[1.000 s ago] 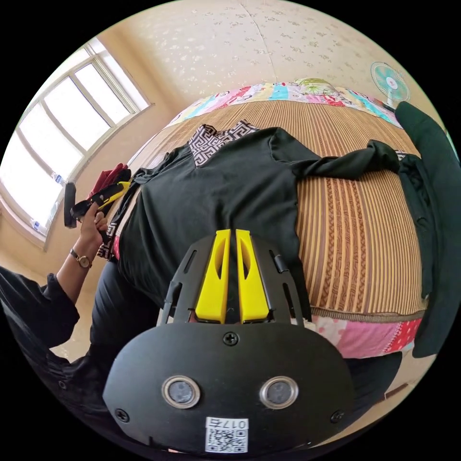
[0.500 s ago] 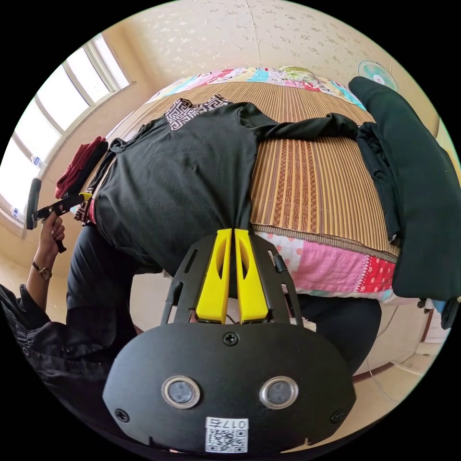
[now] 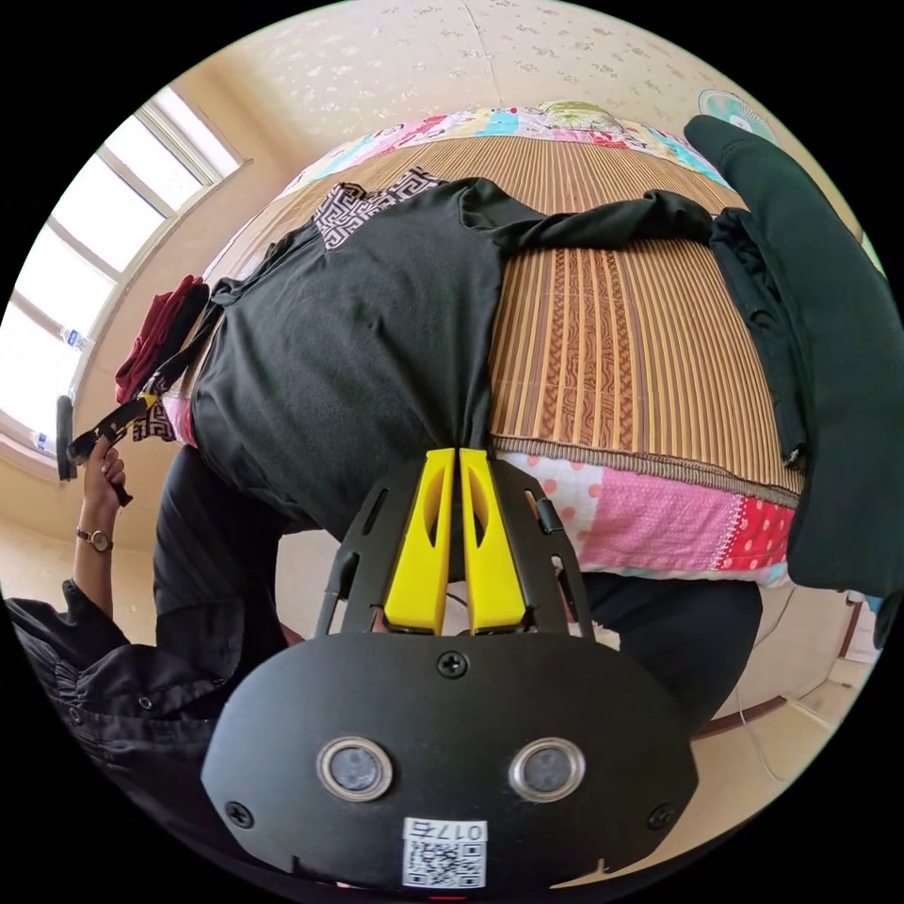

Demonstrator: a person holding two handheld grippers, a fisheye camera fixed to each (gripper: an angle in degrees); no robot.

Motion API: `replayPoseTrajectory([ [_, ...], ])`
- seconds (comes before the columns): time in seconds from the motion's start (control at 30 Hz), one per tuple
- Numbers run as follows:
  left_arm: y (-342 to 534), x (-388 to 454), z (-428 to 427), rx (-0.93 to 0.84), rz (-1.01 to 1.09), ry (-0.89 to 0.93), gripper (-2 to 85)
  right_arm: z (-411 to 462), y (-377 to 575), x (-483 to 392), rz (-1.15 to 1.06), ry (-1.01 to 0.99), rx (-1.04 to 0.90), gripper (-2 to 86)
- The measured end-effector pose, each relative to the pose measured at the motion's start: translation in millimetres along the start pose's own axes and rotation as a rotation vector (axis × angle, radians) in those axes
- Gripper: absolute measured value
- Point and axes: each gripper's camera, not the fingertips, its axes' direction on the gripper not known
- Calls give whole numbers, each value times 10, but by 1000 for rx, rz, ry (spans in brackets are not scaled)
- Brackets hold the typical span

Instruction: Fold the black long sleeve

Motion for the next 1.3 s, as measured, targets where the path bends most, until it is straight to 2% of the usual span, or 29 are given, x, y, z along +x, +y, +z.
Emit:
replayPoseTrajectory([
  [0.1,109,-462,-679,125,10,-181,12,-55,-23,53,5,-15,6,10],
  [0.17,316,-996,-956,154,-75,-345,20,-94,-43,88,4,-23,9,10],
  [0.23,526,-1501,-994,121,-186,-357,32,-124,-53,117,9,-30,14,10],
  [0.3,806,-2010,-938,93,-321,-277,44,-155,-61,146,17,-38,18,10],
  [0.43,1699,-3117,-542,40,-740,32,70,-228,-81,201,28,-51,26,10],
  [0.5,2253,-3517,-392,139,-999,251,78,-258,-92,220,30,-55,26,11],
  [0.57,2981,-3849,-181,354,-1317,535,69,-299,-110,241,27,-58,24,11],
  [0.6,3144,-3895,-106,408,-1395,609,71,-309,-114,246,27,-59,24,11],
  [0.67,3618,-3895,322,620,-1673,981,88,-346,-125,274,27,-66,25,11],
  [0.73,3708,-3787,600,713,-1785,1214,113,-373,-129,303,35,-77,29,11],
  [0.8,3592,-3754,689,679,-1775,1295,131,-397,-135,334,49,-89,31,12],
  [0.87,3286,-3865,664,569,-1650,1258,147,-428,-150,376,73,-107,29,13],
  [0.93,3081,-3947,673,535,-1595,1228,165,-450,-160,399,89,-117,27,13],
  [1.1,2809,-3909,935,448,-1672,1280,161,-505,-159,432,107,-130,32,12],
  [1.2,2787,-3912,912,542,-1681,1291,112,-531,-153,454,120,-142,38,11],
  [1.3,2775,-3881,823,628,-1644,1348,12,-549,-134,476,140,-157,48,10],
])
